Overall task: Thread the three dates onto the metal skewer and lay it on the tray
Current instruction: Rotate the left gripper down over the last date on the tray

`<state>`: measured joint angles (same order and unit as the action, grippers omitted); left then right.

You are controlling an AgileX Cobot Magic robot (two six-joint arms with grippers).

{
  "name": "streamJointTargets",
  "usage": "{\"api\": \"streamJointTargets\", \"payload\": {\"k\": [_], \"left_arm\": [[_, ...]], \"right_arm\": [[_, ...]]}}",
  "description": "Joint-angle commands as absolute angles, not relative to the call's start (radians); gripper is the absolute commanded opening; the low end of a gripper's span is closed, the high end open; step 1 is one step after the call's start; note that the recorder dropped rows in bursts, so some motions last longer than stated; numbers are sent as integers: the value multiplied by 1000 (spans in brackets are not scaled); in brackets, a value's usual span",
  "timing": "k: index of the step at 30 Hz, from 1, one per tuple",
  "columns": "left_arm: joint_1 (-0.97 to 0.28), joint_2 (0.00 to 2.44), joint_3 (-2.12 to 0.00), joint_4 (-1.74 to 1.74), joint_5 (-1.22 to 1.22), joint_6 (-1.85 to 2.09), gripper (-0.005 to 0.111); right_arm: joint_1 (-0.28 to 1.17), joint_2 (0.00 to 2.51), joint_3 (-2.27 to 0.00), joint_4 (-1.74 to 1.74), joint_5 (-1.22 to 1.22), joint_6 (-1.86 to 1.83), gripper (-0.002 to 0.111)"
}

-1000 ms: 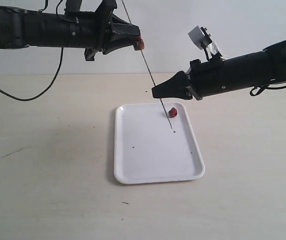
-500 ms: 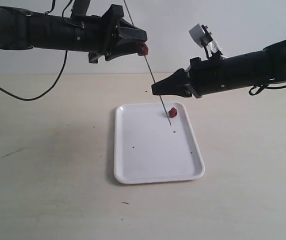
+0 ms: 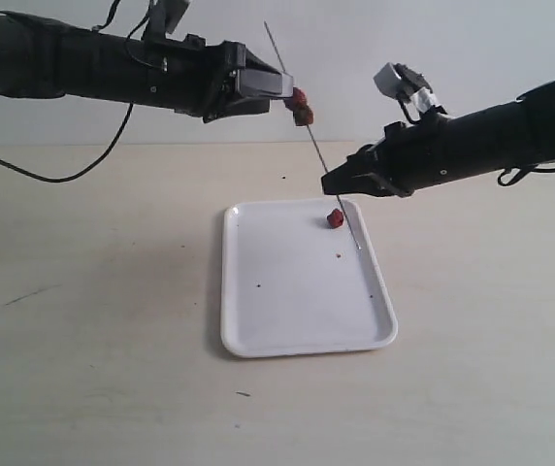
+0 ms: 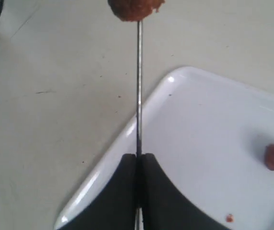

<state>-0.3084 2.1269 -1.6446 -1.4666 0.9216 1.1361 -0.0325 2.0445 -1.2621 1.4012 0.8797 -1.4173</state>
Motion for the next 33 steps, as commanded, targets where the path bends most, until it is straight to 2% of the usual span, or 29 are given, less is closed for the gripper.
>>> {"api": "streamJointTargets", "payload": {"k": [1, 5, 13, 16, 22, 33], "left_arm": [[-307, 2116, -1643, -1324, 931, 1173, 58], [-350, 2116, -1643, -1113, 834, 1082, 58], [-693, 2121, -1643, -230, 518, 1011, 58], [-752, 2139, -1643, -21, 435, 934, 58], [-769, 2248, -1771, 255, 463, 729, 58], [-792, 2403, -1922, 498, 511, 724, 58]], "right_arm": [[-120, 2036, -1263, 1394, 917, -1383, 0], [-215, 2036, -1263, 1384, 1040, -1378, 0], [-241, 2036, -1263, 1282, 1038, -1361, 0], [-248, 2036, -1263, 1257, 1033, -1357, 0], [-248, 2036, -1263, 1220, 1022, -1336, 0], [-291, 2038, -1263, 1168, 958, -1267, 0]]}}
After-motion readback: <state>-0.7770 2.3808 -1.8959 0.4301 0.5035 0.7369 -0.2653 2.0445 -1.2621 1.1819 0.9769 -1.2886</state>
